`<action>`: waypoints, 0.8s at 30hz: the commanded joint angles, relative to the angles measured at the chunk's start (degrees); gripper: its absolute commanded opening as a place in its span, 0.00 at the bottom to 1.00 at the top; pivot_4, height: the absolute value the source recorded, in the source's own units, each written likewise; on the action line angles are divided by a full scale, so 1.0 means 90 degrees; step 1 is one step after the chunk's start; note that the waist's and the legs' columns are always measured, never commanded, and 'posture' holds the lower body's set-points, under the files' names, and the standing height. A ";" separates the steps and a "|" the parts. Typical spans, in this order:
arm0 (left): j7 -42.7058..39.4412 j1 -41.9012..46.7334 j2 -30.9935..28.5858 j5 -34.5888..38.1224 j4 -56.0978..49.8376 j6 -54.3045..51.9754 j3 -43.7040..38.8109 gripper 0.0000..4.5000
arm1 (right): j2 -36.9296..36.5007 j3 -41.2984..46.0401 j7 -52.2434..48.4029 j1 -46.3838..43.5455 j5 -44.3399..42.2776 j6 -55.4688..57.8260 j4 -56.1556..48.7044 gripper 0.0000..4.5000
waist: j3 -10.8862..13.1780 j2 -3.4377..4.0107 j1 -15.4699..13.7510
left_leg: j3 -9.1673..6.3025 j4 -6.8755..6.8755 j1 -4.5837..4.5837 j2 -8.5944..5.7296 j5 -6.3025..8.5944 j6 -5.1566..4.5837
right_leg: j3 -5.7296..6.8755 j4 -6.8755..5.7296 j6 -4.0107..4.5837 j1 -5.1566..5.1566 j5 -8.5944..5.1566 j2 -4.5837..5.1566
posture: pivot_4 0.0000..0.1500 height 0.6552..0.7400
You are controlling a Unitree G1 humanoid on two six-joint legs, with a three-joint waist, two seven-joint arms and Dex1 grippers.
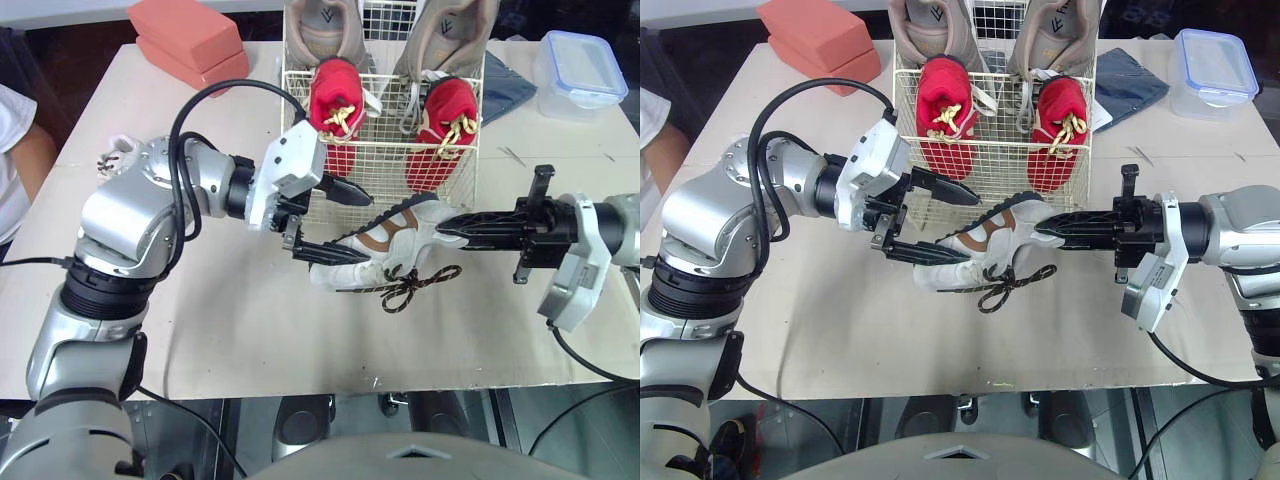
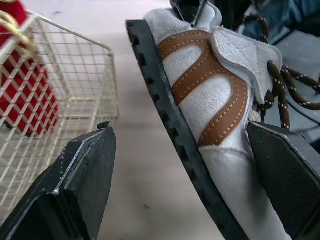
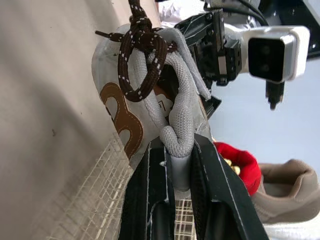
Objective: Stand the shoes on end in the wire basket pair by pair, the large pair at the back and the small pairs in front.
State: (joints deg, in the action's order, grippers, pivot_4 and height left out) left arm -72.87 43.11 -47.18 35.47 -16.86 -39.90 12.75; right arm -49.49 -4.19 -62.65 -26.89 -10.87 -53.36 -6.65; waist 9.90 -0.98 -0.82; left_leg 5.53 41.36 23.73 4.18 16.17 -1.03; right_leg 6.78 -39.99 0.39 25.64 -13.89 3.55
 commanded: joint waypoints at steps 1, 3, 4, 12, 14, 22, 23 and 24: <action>-0.0302 0.0120 -0.0016 -0.0152 0.0001 0.0056 0.0169 1.00 | 0.0107 0.0031 0.0290 -0.0254 0.0025 -0.0127 -0.0095 0.02 | 0.0000 0.0000 0.0001 | -0.0001 0.0000 -0.0001 0.0001 0.0000 0.0000 | -0.0001 -0.0001 0.0000 0.0000 0.0000 -0.0001 | 1.00 0.36; -0.0446 0.0137 -0.0042 -0.0180 0.0058 0.0021 0.0216 0.83 | 0.0132 0.0054 0.0380 -0.0278 0.0119 -0.0137 -0.0077 0.00 | 0.0001 0.0000 -0.0002 | 0.0001 0.0000 0.0001 0.0001 0.0000 0.0000 | 0.0001 0.0000 0.0000 0.0000 0.0000 -0.0001 | 1.00 0.36; -0.0509 0.0141 -0.0047 -0.0182 0.0074 0.0011 0.0220 0.74 | 0.0136 0.0080 0.0421 -0.0282 0.0171 -0.0154 -0.0057 0.00 | 0.0001 -0.0001 -0.0003 | 0.0001 0.0000 0.0002 0.0001 0.0000 0.0000 | 0.0002 0.0000 0.0000 0.0000 0.0000 -0.0001 | 1.00 0.36; -0.0492 0.0066 0.0147 -0.0302 0.0229 0.0121 0.0106 0.09 | 0.0122 0.0306 0.0800 -0.0156 0.0233 -0.0178 0.0003 0.08 | 0.0003 -0.0003 -0.0004 | 0.0000 0.0001 0.0002 0.0001 0.0000 0.0000 | 0.0001 0.0000 0.0000 0.0000 0.0000 0.0000 | 1.00 0.36; -0.0271 0.0058 0.0366 -0.0311 0.0353 0.0269 -0.0088 0.09 | 0.0083 0.0385 0.0896 -0.0057 0.0095 -0.0056 0.0041 0.25 | 0.0003 -0.0003 -0.0015 | 0.0000 0.0002 0.0002 0.0001 0.0000 0.0000 | 0.0002 -0.0002 0.0001 0.0000 0.0000 0.0001 | 1.00 0.36; 0.0894 -0.0472 0.1188 -0.0106 0.0419 0.0658 -0.1265 0.09 | -0.0239 0.0745 0.1413 0.1323 -0.2083 0.3334 -0.0814 1.00 | 0.0009 -0.0013 0.0003 | -0.0012 0.0004 0.0004 0.0005 0.0000 -0.0001 | 0.0002 -0.0005 0.0025 -0.0002 0.0015 0.0009 | 1.00 0.36; 0.0948 -0.0540 0.1224 -0.0140 0.0396 0.0735 -0.1295 0.09 | -0.0264 0.0775 0.1489 0.1453 -0.2345 0.3813 -0.1033 1.00 | 0.0008 -0.0012 0.0006 | -0.0010 0.0003 0.0002 0.0004 0.0000 -0.0001 | 0.0000 -0.0004 0.0026 0.0000 0.0015 0.0009 | 1.00 0.36; 0.1029 -0.0598 0.1310 -0.0174 0.0382 0.0854 -0.1323 0.09 | -0.0282 0.0766 0.1845 0.1604 -0.2934 0.4661 -0.1407 1.00 | 0.0008 -0.0012 0.0005 | -0.0009 0.0003 -0.0001 0.0005 0.0000 -0.0001 | -0.0003 -0.0008 0.0026 0.0000 0.0016 0.0010 | 1.00 0.36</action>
State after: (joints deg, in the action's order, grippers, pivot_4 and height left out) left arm -64.56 37.60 -35.83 33.71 -11.30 -34.48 2.60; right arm -51.13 0.73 -49.27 -12.20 -30.56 -19.41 -13.78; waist 9.97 -1.08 -0.78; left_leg 5.45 41.40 23.71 4.23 16.16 -1.03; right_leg 6.75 -40.10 0.62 25.63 -13.75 3.63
